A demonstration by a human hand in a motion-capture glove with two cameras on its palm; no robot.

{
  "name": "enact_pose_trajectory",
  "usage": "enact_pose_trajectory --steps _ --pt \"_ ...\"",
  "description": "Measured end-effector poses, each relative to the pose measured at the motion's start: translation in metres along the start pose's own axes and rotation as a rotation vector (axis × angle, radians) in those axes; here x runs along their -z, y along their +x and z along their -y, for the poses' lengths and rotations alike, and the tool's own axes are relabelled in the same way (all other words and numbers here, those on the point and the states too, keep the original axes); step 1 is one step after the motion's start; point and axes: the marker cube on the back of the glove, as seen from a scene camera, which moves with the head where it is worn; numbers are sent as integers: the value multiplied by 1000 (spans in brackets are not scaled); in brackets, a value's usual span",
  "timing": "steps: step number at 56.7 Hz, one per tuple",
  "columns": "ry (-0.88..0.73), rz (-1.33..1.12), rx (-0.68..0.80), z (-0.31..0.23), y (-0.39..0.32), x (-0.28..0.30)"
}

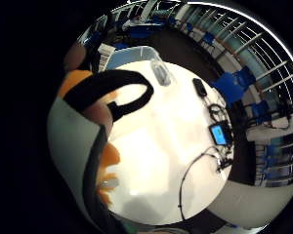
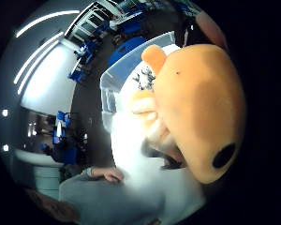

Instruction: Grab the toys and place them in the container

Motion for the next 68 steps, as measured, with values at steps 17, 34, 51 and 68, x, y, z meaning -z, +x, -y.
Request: enact_pose_trajectory --steps 17,34,51,68 --pt "-144 -156 -83 111 -17 -101" --pt "-265 -170 -132 120 -5 -136" --pt "-298 -148 -136 108 4 -127" --pt "-222 53 120 4 6 -27"
